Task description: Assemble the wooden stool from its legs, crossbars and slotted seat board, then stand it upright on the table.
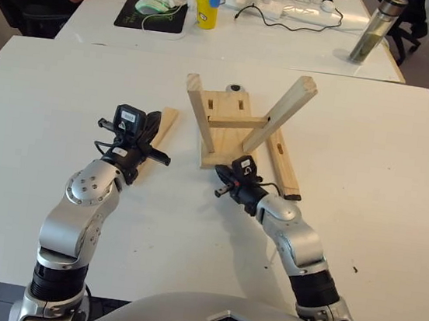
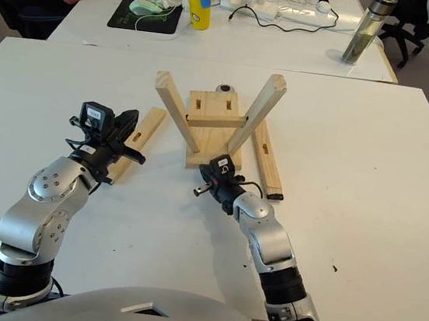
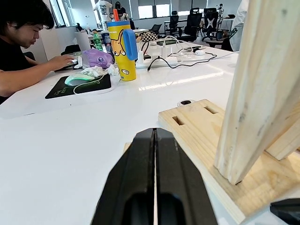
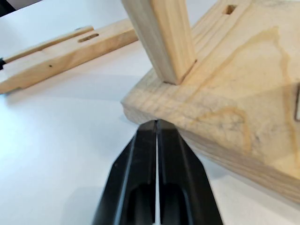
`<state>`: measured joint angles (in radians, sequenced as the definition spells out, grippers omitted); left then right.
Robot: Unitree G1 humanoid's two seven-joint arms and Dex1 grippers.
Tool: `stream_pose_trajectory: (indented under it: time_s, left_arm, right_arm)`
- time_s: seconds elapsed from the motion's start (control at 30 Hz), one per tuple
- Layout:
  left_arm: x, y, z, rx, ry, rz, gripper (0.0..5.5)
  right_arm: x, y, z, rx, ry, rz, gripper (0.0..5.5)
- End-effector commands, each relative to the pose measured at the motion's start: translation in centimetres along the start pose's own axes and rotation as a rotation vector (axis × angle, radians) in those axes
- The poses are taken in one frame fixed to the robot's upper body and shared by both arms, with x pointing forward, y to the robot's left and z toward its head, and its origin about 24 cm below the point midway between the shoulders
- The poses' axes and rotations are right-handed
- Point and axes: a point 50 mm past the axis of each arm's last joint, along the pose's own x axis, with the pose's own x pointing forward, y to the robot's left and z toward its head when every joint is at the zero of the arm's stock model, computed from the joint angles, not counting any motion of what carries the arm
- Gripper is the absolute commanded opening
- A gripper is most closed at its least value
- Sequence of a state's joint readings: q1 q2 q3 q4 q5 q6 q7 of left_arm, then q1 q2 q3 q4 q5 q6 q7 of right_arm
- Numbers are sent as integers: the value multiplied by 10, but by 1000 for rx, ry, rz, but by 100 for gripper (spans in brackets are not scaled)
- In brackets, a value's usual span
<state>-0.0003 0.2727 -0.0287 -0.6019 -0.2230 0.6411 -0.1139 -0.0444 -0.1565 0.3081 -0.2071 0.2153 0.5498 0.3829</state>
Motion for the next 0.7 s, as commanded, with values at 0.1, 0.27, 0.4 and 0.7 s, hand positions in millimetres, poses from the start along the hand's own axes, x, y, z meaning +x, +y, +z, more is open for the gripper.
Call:
stream_pose_trajectory:
  time_s: [0.1,0.27,0.4,0.7]
  left_arm:
    - [5,-12,15,-69,-93,4,1]
    - [1,-17,22,-72,-144,58,1]
    - [4,-15,26,-23,-173,126,1]
    - [12,-16,36,68,-222,140,1]
  right_arm:
    - [-55,-6,11,90,-131,-2,0]
    - [-101,-69,50,-134,-302,-470,0]
    - [-100,-91,71,-174,-405,-682,0]
    - [-61,-85,104,-159,-502,-607,0]
